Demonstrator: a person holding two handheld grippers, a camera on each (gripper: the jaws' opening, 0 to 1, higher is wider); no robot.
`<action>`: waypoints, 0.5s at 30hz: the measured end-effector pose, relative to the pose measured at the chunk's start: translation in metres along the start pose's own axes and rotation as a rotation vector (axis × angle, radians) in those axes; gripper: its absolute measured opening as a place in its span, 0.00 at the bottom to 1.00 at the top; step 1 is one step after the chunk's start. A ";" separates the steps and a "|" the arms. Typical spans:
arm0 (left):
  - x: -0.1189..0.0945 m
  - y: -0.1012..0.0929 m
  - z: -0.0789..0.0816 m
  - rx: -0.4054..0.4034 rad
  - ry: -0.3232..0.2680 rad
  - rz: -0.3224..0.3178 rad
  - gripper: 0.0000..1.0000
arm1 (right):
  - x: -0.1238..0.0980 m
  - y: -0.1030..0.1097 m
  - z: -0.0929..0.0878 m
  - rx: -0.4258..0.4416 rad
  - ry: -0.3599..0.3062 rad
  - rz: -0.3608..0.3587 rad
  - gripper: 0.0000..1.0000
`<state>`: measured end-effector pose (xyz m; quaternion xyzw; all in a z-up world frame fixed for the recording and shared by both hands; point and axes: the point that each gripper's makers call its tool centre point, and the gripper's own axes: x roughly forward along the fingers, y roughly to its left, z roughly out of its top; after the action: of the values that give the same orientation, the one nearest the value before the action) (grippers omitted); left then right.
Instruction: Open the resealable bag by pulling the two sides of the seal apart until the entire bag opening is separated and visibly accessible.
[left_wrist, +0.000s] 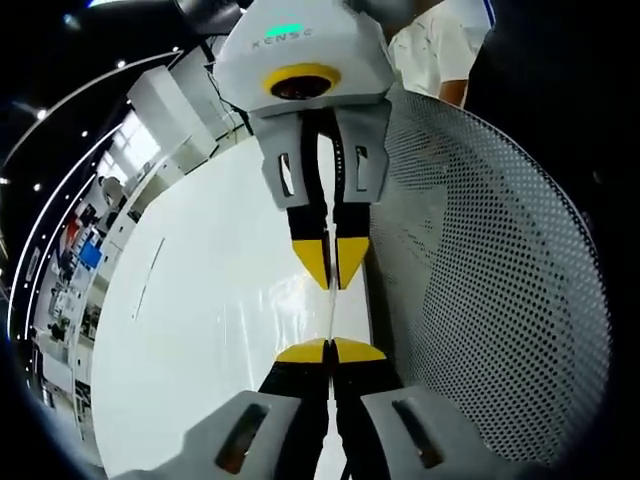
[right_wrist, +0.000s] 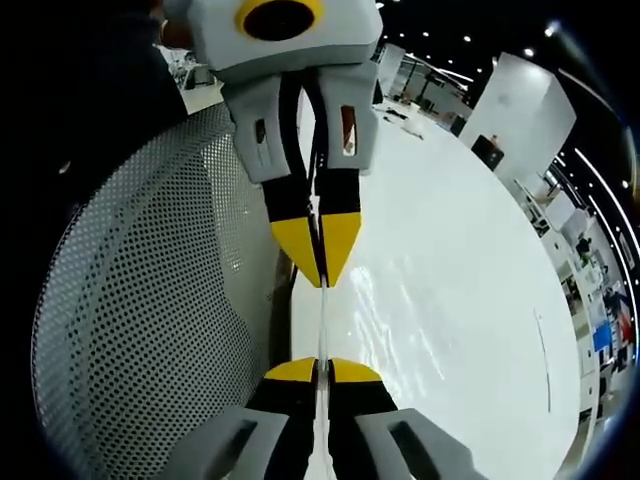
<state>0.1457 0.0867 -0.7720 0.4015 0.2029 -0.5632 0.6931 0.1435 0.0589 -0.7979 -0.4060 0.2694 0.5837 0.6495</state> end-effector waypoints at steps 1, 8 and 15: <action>0.000 0.000 -0.001 -0.002 0.002 -0.001 0.00 | 0.000 0.000 -0.001 -0.001 0.002 0.000 0.00; 0.000 0.000 -0.003 -0.008 0.006 -0.002 0.00 | -0.002 0.001 -0.005 0.008 0.010 -0.001 0.00; -0.001 0.000 -0.005 0.003 0.010 -0.007 0.00 | -0.005 0.001 -0.010 0.007 0.023 0.000 0.00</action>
<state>0.1462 0.0908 -0.7742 0.4048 0.2070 -0.5638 0.6895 0.1428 0.0474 -0.7993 -0.4102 0.2789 0.5782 0.6478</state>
